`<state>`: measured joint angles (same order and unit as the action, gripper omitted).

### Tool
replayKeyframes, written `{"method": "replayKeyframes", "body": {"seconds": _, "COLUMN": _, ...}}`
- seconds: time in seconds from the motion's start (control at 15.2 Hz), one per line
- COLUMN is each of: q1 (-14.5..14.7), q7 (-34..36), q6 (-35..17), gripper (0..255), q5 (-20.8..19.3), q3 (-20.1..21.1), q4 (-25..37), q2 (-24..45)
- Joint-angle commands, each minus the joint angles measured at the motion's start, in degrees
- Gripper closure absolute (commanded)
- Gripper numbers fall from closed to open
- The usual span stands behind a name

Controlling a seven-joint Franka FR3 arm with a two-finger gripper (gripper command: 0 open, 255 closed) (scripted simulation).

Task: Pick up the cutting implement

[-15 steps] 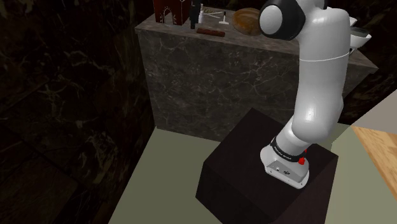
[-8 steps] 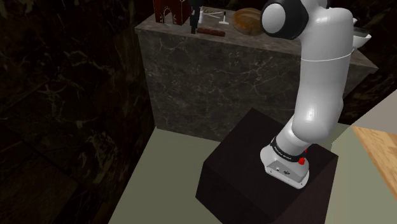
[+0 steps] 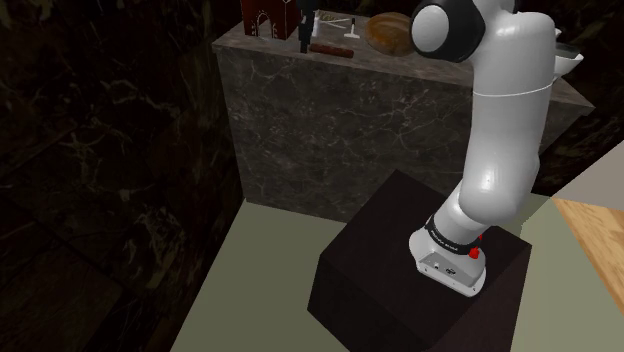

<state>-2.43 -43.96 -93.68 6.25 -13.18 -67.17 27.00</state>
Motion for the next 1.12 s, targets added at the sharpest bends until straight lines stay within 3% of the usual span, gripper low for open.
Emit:
{"method": "replayKeyframes", "body": {"seconds": 0.0, "q1": -0.1, "q7": 0.0, "q6": 0.9, "gripper": 255, "q5": 0.1, "q3": 0.1, "q4": 0.9, "q2": 0.4}}
{"method": "replayKeyframes", "body": {"seconds": 0.59, "q1": -1.4, "q7": 0.2, "q6": 10.1, "gripper": 255, "q5": 0.8, "q3": 0.2, "q4": 13.7, "q2": 3.9}}
{"method": "replayKeyframes", "body": {"seconds": 0.92, "q1": -3.1, "q7": 0.5, "q6": 17.5, "gripper": 255, "q5": 1.7, "q3": 0.5, "q4": 25.9, "q2": 8.7}}
{"method": "replayKeyframes", "body": {"seconds": 1.06, "q1": -3.1, "q7": 0.5, "q6": 17.7, "gripper": 255, "q5": 1.7, "q3": 0.5, "q4": 26.3, "q2": 8.9}}
